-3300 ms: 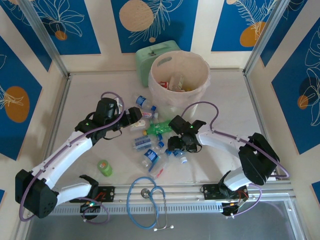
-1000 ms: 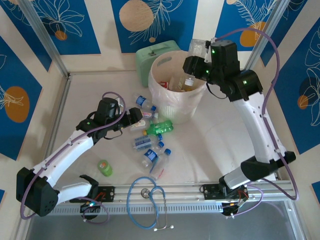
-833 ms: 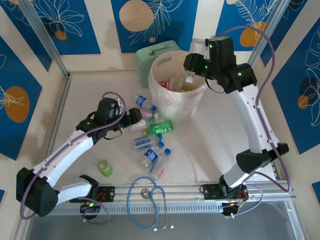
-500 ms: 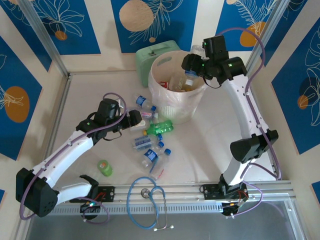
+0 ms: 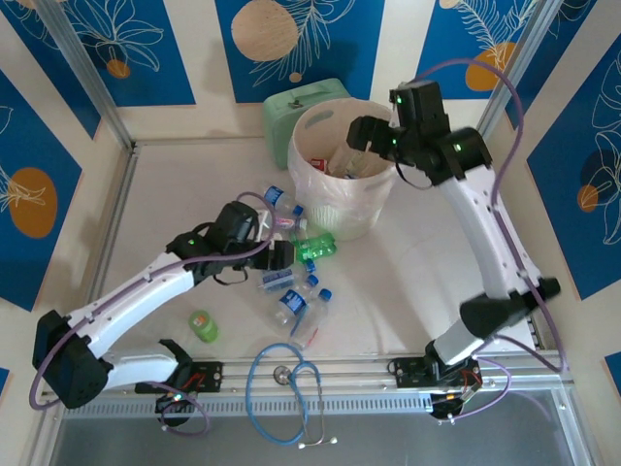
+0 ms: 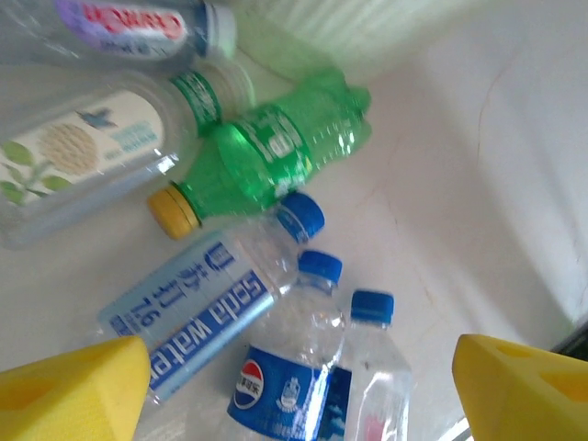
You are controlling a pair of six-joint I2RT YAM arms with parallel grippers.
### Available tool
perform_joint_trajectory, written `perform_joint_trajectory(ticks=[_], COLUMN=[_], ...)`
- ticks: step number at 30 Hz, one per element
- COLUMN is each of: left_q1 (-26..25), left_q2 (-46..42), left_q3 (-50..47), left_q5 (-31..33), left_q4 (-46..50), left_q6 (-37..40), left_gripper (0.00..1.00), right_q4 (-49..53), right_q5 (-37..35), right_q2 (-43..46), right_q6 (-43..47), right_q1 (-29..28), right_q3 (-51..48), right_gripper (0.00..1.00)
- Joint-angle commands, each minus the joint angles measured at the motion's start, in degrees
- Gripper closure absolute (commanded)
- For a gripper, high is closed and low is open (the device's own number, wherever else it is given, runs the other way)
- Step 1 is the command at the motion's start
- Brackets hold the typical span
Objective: Put the plastic bottles in the bin
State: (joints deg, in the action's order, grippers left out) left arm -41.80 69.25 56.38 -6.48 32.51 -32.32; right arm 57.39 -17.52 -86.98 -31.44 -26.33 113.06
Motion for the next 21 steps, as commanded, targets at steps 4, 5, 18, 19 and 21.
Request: perform_joint_trajectory(ticks=[4, 5, 18, 19, 21], left_q1=[-8.6, -9.8, -23.1, -23.5, -23.9], left_q2=[6.4, 7.5, 20.9, 21.7, 22.8], left_q3=[3.5, 3.9, 10.4, 10.7, 11.3], left_q5=[-0.9, -0.5, -4.2, -4.0, -4.0], left_q4=[5.2, 5.8, 11.0, 11.2, 11.8], left_q6=[5.2, 5.6, 7.9, 7.6, 7.2], left_gripper=[0.19, 0.20, 0.18, 0.17, 0.16], right_q4=[1.0, 2.0, 11.1, 11.3, 11.9], right_q5=[-8.6, -9.2, -9.3, -8.2, -6.2], right_q2=[14.9, 17.1, 34.0, 34.4, 35.0], right_q6=[-0.6, -2.1, -15.8, -16.0, -16.1], right_q1=[-10.1, -11.1, -11.1, -9.4, -6.4], right_q3=[-13.8, -16.4, -38.4, -38.8, -39.3], right_gripper=[0.13, 0.13, 0.13, 0.13, 0.13])
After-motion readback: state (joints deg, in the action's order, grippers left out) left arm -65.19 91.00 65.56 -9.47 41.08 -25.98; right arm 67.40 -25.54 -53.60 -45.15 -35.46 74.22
